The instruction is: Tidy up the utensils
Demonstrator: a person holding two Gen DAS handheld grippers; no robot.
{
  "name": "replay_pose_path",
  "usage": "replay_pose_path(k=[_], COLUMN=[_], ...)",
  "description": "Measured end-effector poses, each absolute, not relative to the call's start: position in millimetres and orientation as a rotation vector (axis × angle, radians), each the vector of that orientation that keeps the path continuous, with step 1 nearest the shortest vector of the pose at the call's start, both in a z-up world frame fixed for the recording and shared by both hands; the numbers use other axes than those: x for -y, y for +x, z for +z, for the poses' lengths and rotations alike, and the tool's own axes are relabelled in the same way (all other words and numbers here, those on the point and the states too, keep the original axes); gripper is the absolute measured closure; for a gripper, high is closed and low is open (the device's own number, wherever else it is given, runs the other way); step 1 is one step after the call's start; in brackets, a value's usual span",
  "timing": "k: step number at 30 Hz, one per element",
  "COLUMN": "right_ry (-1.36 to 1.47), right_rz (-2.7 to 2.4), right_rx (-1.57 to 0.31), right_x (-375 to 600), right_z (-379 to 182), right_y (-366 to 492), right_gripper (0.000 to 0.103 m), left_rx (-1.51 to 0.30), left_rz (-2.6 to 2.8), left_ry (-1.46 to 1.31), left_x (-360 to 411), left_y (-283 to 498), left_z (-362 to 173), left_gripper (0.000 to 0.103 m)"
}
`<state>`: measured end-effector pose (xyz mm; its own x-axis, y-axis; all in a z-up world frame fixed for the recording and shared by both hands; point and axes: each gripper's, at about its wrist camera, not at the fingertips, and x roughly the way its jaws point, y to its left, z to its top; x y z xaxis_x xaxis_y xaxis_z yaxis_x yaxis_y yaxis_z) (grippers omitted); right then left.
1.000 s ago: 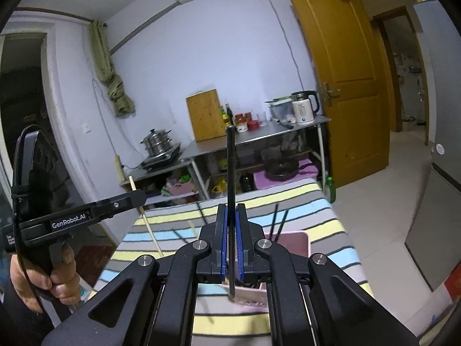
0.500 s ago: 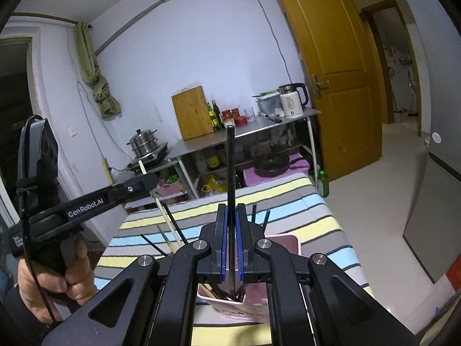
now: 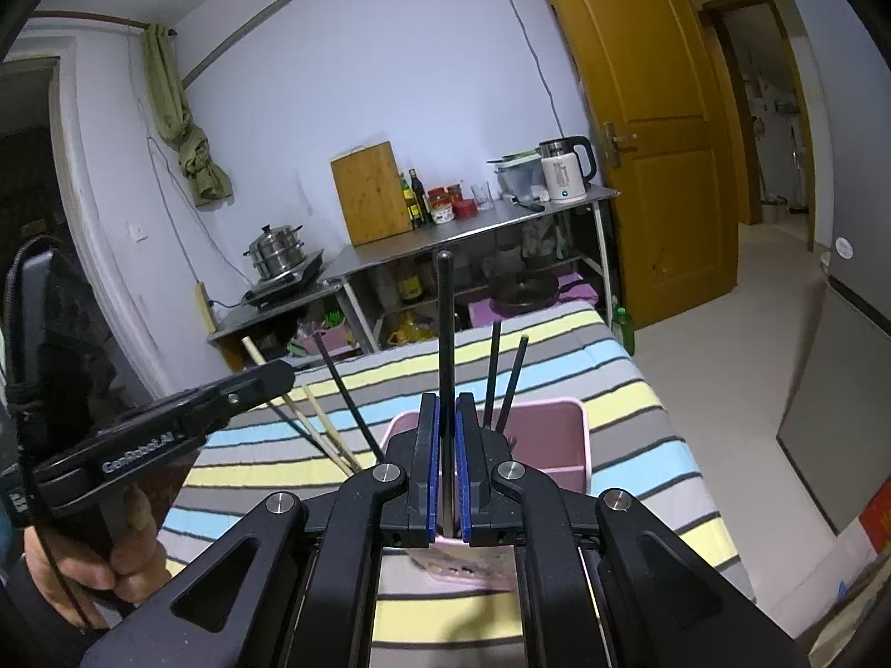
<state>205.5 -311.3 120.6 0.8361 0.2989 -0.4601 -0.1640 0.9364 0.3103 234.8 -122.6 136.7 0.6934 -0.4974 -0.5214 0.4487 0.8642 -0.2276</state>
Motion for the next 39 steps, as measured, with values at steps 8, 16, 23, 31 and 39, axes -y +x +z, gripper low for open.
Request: replay_pose_path(k=[8, 16, 23, 31, 39], right_ry=[0.263, 0.251, 0.243, 0.27, 0.27], right_rz=[0.247, 0.224, 0.236, 0.235, 0.234], right_rx=[-0.553, -0.604, -0.645, -0.649, -0.635], right_x=[308, 303, 298, 308, 314], right_z=[111, 89, 78, 81, 85], right_y=[205, 218, 222, 211, 192], right_gripper=[0.098, 0.098, 0.098, 0.088, 0.088], left_rx=[-0.704, -0.734, -0.755, -0.737, -0.692], left_rz=[-0.506, -0.495, -0.495, -0.477, -0.461], left_ry=[-0.088, -0.107, -0.093, -0.137, -0.147], left_x=[122, 119, 124, 104, 87], left_y=[240, 254, 256, 242, 213], left_z=[106, 91, 83, 85, 88], left_gripper=[0.098, 0.097, 0.093, 0.077, 0.074])
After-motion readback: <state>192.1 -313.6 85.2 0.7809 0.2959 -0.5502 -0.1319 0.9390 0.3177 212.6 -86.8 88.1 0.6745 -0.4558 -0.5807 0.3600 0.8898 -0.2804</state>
